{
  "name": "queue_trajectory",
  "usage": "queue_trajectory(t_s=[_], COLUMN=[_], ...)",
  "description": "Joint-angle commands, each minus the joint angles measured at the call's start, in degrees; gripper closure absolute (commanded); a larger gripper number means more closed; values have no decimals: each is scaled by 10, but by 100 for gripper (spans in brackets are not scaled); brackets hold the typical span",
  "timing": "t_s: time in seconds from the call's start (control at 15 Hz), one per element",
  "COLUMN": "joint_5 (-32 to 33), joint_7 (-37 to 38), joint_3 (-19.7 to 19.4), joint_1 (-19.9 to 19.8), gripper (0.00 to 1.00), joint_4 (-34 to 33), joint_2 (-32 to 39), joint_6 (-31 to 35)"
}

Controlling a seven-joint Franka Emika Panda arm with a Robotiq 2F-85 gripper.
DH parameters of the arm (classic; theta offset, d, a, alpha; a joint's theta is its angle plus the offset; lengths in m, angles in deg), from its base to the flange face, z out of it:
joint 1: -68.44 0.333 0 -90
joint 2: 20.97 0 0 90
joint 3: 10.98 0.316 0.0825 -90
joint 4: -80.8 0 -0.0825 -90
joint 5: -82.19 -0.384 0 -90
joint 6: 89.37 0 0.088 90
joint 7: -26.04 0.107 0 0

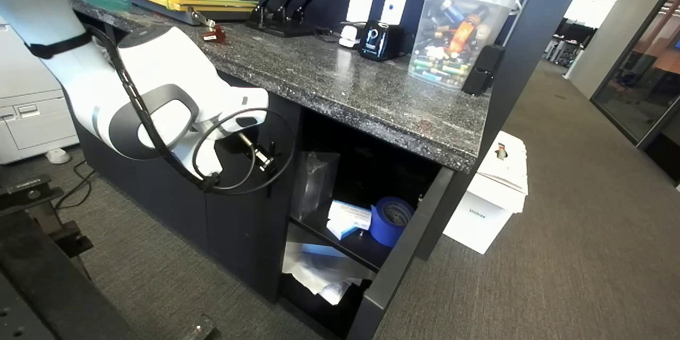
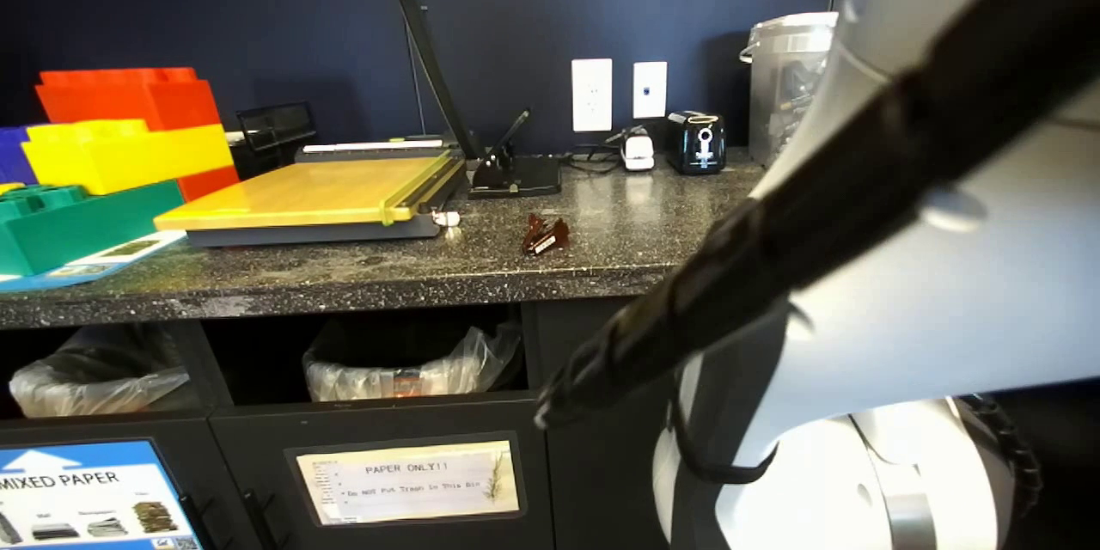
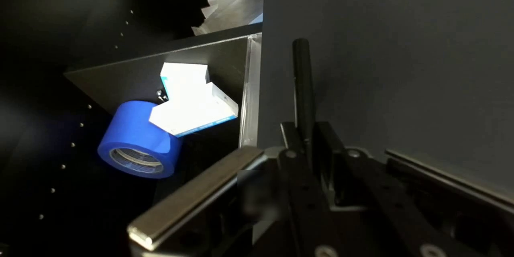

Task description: Open the cabinet door on the left

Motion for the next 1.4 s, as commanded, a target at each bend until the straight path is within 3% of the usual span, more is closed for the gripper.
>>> queue_trajectory(t_s=[0.0,0.2,0.27,0.47,0.87,1.07,1.33], joint_5=[-70,-62,-13,25,143,192,255], joint_7=[43,94,120,124,136,116,65], joint_3=[-105,-124,-107,-57,13,66,139], joint_1=[147,199,182,136,42,-23,-102], gripper=[96,96,96,96,96,96,96], joint_4=[83,139,158,181,196,194,203], joint_2=[-11,-64,-102,-162,-239,-264,-324], joint_6=[-114,-201,-205,-196,-262,-270,-339])
